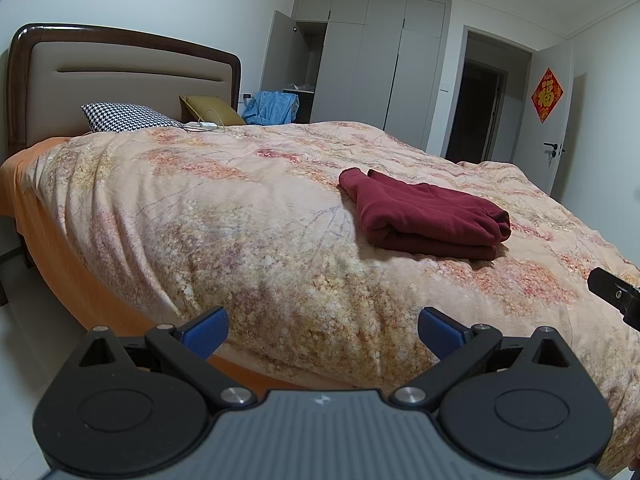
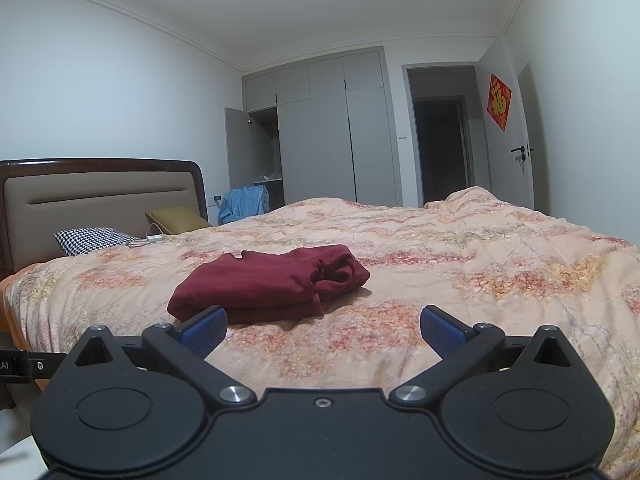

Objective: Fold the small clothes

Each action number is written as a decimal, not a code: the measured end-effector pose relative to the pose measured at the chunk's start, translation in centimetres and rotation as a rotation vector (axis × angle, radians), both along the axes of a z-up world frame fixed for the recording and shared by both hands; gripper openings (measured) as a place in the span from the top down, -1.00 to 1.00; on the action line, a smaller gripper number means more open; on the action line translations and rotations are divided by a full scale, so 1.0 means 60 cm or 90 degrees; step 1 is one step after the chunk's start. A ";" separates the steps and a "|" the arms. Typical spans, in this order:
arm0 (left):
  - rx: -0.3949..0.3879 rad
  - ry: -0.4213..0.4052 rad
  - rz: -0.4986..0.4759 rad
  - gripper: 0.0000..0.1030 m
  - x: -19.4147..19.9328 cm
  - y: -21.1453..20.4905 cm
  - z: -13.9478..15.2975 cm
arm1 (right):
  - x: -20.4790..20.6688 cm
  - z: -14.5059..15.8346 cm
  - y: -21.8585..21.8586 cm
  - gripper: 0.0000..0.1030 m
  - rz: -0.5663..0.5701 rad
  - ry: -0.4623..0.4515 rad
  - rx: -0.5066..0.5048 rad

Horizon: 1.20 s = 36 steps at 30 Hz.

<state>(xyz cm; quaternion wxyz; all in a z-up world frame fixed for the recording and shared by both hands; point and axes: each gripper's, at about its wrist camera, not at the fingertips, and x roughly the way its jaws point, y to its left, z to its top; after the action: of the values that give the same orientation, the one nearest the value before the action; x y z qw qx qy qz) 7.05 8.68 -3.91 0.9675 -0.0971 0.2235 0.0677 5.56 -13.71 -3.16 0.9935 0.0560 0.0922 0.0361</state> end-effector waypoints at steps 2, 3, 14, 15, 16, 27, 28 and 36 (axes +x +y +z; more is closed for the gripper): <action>0.000 0.000 0.000 -1.00 0.000 0.000 0.000 | 0.000 0.000 0.000 -0.99 0.000 0.000 0.000; 0.000 0.000 0.000 -1.00 0.000 0.000 0.000 | 0.000 0.000 0.000 -0.99 0.000 0.000 0.000; 0.000 -0.001 0.001 -1.00 -0.001 0.001 -0.001 | 0.000 0.000 0.000 -0.99 0.000 0.000 0.000; -0.001 -0.001 0.001 -1.00 -0.001 0.000 -0.001 | 0.000 0.000 0.000 -0.99 0.000 0.000 0.000; 0.000 -0.001 0.001 -1.00 -0.001 0.001 -0.001 | 0.000 0.000 0.000 -0.99 0.000 0.000 0.000; 0.100 0.033 0.076 -1.00 0.005 -0.020 0.001 | 0.000 0.000 0.000 -0.99 0.001 0.002 0.000; 0.104 0.035 0.076 -1.00 0.006 -0.021 0.002 | 0.001 -0.002 0.000 -0.99 0.001 0.003 0.000; 0.102 0.020 0.063 -1.00 0.000 -0.019 0.005 | 0.000 -0.001 0.000 -0.99 0.001 0.003 0.000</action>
<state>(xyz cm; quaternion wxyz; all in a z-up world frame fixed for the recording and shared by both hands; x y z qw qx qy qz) 7.08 7.55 -3.61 0.9640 -0.0290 0.2273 0.1347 5.58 -13.73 -3.23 0.9932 0.0560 0.0947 0.0370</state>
